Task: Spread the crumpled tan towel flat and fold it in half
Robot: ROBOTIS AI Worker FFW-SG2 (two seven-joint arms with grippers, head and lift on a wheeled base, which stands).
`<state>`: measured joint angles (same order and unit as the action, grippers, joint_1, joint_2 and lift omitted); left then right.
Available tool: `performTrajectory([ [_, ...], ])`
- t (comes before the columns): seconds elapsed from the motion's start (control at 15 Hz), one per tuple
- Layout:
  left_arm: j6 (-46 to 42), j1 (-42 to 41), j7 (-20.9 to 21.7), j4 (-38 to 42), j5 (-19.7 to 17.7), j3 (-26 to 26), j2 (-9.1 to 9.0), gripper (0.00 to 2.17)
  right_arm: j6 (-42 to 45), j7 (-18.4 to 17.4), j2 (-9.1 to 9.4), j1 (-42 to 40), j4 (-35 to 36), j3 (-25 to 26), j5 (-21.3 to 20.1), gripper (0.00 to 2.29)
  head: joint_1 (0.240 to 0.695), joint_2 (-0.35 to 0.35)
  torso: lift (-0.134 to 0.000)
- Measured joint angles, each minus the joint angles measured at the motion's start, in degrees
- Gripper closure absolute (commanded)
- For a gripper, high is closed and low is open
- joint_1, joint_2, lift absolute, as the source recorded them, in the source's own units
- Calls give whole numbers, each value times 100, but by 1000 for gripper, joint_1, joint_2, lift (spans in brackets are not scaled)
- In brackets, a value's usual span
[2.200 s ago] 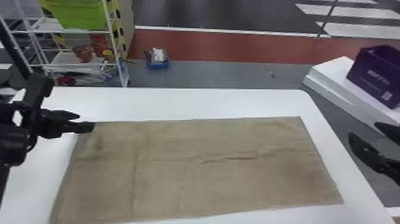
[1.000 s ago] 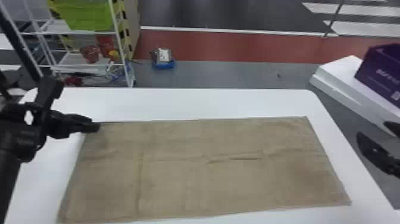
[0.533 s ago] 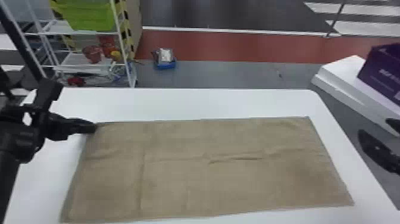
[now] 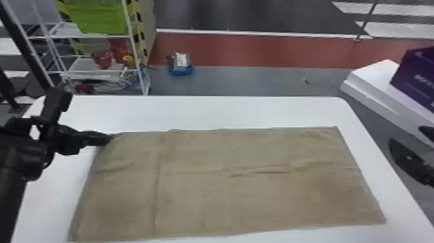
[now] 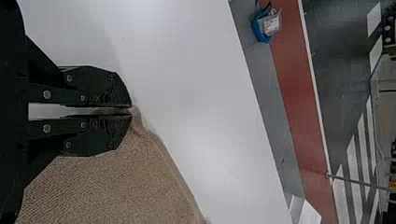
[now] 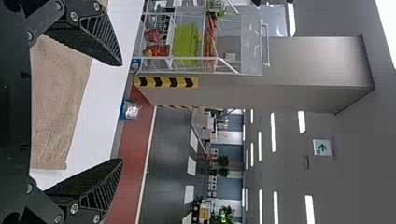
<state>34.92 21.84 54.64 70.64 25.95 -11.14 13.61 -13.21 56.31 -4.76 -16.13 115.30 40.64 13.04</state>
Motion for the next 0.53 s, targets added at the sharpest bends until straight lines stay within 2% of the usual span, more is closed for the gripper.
performTrajectory([
  [0.13, 115, -110, 42, 180, 5, 2, -11, 1065, -5, -96, -32, 229, -32, -65, -226, 174, 695, -63, -124],
  [0.27, 207, -178, 74, 341, 10, -14, -11, 1065, -98, -99, -143, 693, -172, -265, -681, 174, 695, -56, -124],
  [0.4, 284, -261, 92, 542, 7, -65, -16, 1065, -308, -70, -399, 1246, -438, -618, -1250, 174, 695, -47, -124],
  [0.53, 315, -399, 98, 820, 1, -190, -32, 1065, -534, 85, -698, 1868, -936, -1070, -2032, 178, 695, -35, -124],
])
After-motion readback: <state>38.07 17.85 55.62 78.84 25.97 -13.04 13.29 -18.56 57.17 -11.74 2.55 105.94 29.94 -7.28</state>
